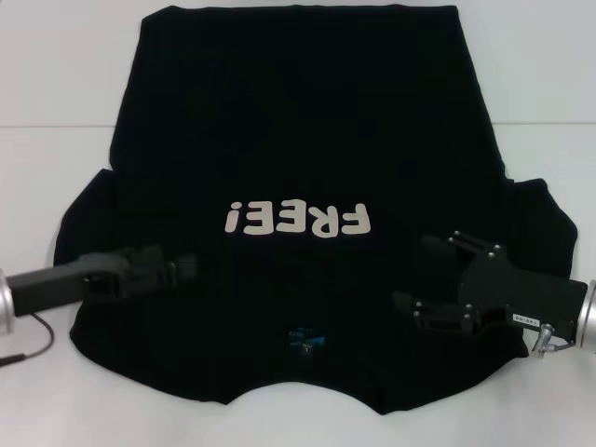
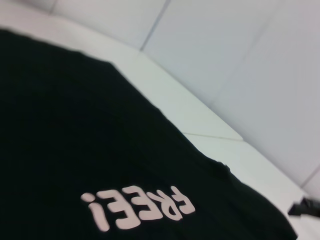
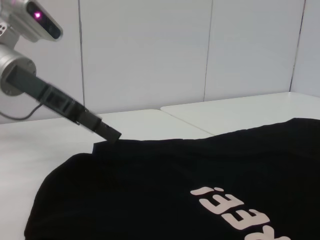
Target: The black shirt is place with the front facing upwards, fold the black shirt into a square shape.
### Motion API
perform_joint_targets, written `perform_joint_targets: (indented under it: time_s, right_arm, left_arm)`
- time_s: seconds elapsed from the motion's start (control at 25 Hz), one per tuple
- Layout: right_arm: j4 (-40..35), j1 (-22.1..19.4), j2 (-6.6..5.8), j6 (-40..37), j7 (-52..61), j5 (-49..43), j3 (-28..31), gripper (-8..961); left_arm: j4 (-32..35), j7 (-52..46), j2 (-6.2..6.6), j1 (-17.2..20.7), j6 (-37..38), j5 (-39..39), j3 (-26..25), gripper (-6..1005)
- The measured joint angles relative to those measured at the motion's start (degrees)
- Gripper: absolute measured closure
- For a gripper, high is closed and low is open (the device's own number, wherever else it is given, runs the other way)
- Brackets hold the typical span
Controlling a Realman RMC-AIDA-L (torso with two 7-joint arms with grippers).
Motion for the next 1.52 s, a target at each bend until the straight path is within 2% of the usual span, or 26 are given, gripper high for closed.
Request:
perform_joint_targets:
  time_s: [0.24, 0.36, 0.48, 0.68, 0.88, 1.04, 1.52]
  right_arm:
    - [0.60, 0.06, 0.00, 0.02, 0.00, 0.00, 0.00, 12]
    - [0.73, 0.08, 0.00, -0.37, 0.02, 0.05, 0.00, 11]
    - [0.88, 0.09, 0.00, -0.42, 0.58, 0.08, 0.00, 11]
    - [1.07, 0.02, -0.03, -0.45, 1.39, 0.10, 0.00, 11]
    - [1.13, -0.08, -0.09, -0.43, 1.41, 0.10, 0.00, 11]
    - [1.19, -0.16, -0.09, -0.42, 1.41, 0.10, 0.00, 11]
    - [1.18, 0.02, -0.08, -0.51, 1.41, 0.09, 0.00, 12]
  left_arm:
    - [1.76, -22.47, 3.31, -1.31, 0.06, 2.26, -0.39, 67]
    - [3.74, -32.19, 4.36, -1.74, -1.52, 4.96, -1.30, 68]
    - [4.72, -37.54, 5.13, -1.68, -2.32, 6.74, -3.87, 68]
    - [6.39, -40.80, 6.52, -1.47, -5.08, 11.87, -7.28, 68]
    - [7.23, -40.95, 6.58, -1.31, -9.86, 15.56, -7.72, 69]
    - [6.01, -40.31, 6.05, -1.49, -14.10, 15.72, -7.22, 69]
    - [1.94, -39.14, 5.20, -2.72, -18.51, 15.79, -6.46, 70]
